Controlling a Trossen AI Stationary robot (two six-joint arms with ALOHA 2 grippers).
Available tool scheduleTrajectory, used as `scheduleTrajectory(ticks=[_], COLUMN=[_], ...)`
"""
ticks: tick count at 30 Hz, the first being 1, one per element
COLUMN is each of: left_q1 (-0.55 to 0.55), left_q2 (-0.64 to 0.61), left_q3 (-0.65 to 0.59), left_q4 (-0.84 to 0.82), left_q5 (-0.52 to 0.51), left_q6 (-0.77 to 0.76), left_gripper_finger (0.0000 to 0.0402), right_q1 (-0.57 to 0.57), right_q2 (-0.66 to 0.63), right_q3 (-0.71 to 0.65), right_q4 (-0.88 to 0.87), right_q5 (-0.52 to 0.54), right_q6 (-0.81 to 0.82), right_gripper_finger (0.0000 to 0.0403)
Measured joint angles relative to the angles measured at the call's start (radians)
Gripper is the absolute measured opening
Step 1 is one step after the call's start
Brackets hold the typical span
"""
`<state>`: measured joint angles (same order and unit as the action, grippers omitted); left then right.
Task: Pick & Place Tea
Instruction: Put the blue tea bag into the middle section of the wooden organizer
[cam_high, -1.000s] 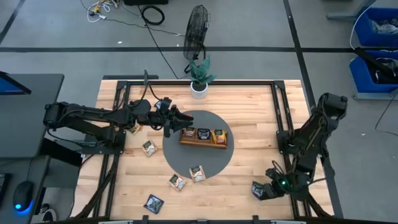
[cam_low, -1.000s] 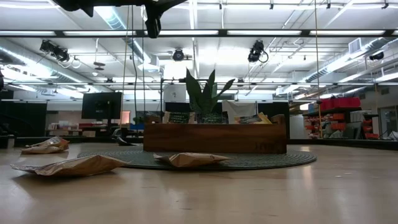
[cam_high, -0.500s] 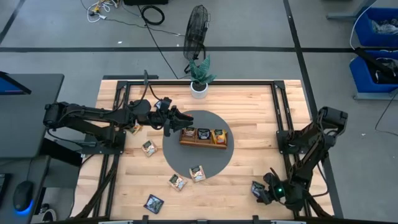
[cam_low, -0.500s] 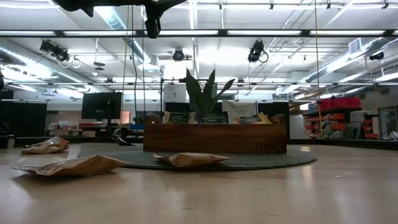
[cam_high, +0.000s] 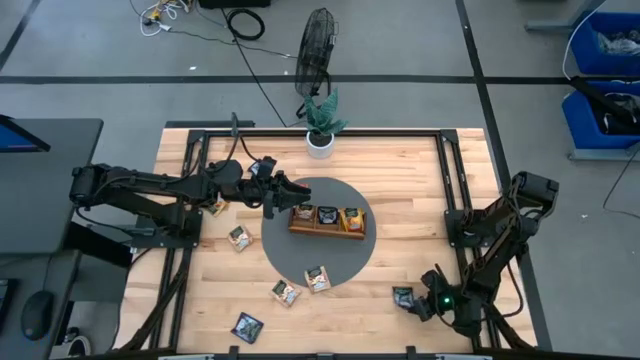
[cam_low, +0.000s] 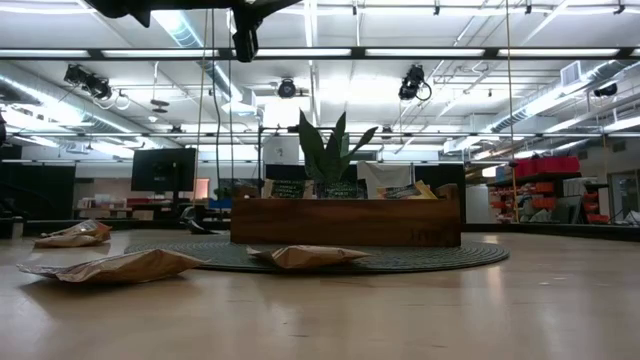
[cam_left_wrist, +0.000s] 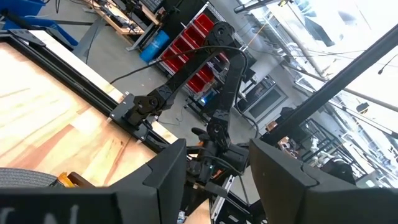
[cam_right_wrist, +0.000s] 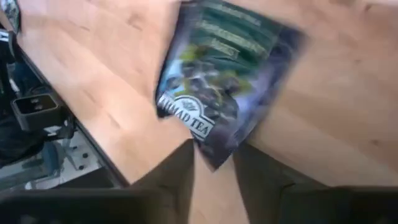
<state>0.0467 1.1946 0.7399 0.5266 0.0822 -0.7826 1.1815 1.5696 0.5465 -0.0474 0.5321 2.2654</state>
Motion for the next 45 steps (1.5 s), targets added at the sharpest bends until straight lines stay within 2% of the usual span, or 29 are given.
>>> scheduleTrajectory(ticks=[4, 5, 12, 19, 28, 36, 45], left_q1=[0.0, 0.0, 0.001, 0.001, 0.001, 0.0, -0.005], left_q2=[0.0, 0.0, 0.0, 0.0, 0.0, 0.0, 0.001], left_q3=[0.0, 0.0, 0.0, 0.0, 0.0, 0.0, 0.0], left_q4=[0.0, 0.0, 0.0, 0.0, 0.001, 0.001, 0.001], left_q5=[0.0, 0.0, 0.0, 0.0, 0.0, 0.0, 0.0], left_q6=[0.0, 0.0, 0.0, -0.046, -0.072, -0.071, -0.141], left_gripper_finger=[0.0181, 0.0181, 0.0181, 0.0181, 0.0181, 0.0181, 0.0181], right_q1=[-0.001, -0.001, -0.03, -0.092, -0.216, -0.346, -0.49], right_q2=[0.002, 0.002, 0.002, 0.001, 0.0, 0.0, 0.0], right_q3=[-0.003, -0.003, 0.0, 0.092, 0.328, 0.53, 0.673], right_q4=[-0.015, -0.012, -0.019, -0.143, -0.454, -0.749, -0.834], right_q5=[0.02, 0.028, 0.054, 0.044, -0.024, 0.005, 0.062], right_q6=[-0.017, -0.022, -0.022, -0.107, -0.426, -0.683, -0.984], right_gripper_finger=[0.0024, 0.0013, 0.0003, 0.0001, 0.0001, 0.0, 0.0])
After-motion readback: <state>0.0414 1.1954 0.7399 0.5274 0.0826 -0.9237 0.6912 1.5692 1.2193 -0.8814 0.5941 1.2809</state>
